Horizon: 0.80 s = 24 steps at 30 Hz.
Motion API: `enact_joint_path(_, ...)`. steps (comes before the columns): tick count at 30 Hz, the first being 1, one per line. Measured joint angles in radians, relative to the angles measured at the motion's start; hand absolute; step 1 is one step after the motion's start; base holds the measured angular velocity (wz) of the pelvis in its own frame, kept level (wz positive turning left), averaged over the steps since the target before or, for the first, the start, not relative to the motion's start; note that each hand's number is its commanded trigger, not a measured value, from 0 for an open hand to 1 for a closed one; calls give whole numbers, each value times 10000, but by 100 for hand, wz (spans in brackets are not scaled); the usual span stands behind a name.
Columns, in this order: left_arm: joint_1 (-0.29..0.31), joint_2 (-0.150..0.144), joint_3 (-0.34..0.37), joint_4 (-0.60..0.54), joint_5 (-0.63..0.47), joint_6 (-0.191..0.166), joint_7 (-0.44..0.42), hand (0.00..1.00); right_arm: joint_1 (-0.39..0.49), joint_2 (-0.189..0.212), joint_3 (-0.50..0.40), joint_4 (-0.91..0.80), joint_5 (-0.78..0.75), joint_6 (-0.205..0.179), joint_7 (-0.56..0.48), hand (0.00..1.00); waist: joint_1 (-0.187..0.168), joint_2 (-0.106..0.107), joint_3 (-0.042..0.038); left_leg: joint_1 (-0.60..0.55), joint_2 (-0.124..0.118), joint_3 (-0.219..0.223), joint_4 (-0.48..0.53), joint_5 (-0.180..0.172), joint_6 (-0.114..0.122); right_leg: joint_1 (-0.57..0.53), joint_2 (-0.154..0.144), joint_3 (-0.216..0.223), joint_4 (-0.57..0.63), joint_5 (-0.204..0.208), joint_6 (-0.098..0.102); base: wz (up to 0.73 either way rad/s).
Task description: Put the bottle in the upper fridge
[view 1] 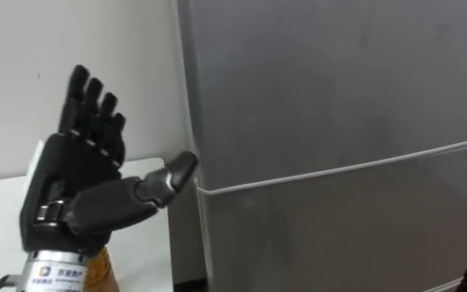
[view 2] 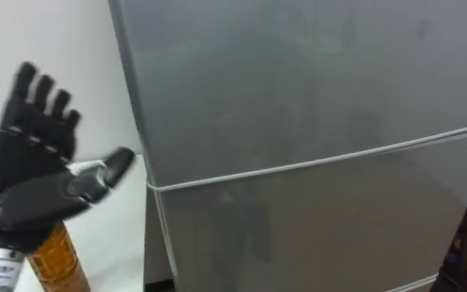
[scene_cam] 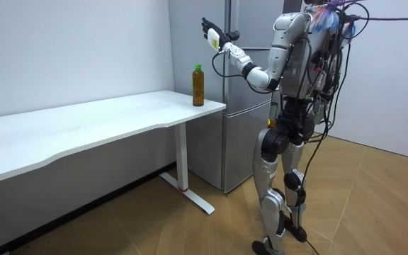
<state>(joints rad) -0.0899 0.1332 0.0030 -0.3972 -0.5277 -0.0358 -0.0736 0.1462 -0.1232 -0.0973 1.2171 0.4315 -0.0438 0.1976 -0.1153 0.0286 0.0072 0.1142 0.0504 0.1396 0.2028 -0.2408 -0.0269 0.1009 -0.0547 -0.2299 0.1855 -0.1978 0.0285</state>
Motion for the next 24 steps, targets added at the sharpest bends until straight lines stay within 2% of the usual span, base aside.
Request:
enact_joint_path(2,0,-12,-168,-212,-18,147,-393,0,-207,-12,27,254,68,1,-5,0,-145,78,-50,-75,5,-55,20,0,0,-43,2,-27,4,27,-5,5)
enact_joint_path(5,-3,-35,-404,-400,-18,191,-666,0,-374,-37,271,367,131,7,-80,0,-190,123,-67,-19,20,-58,21,1,1,-28,22,-6,16,34,-15,-4)
enact_joint_path(13,-51,-6,-465,-475,-114,442,-761,0,-722,-44,376,806,120,17,-253,0,-261,167,-42,-14,40,-54,22,1,0,-41,55,21,-22,40,-30,3)
enact_joint_path(20,-82,5,-441,-496,-162,465,-763,0,-918,-66,369,1070,11,16,-202,0,-305,182,-37,-18,38,-60,19,1,0,-17,54,6,-27,39,-29,0)
enact_joint_path(22,-82,13,-420,-532,-287,465,-763,1,-988,-77,373,1114,-35,16,-202,0,-335,199,4,-23,38,-65,16,1,0,22,53,-24,-40,39,-29,3)
enact_joint_path(23,-82,13,-420,-542,-287,465,-763,33,-994,-78,373,1113,-35,16,-202,0,-348,206,10,-30,38,-66,16,1,0,21,51,-60,-46,39,-29,5)
enact_joint_path(24,-82,14,-424,-552,-285,465,-763,54,-996,-78,377,1112,-31,16,-200,0,-388,212,12,-47,37,-75,16,1,0,21,48,-99,-64,39,-29,6)
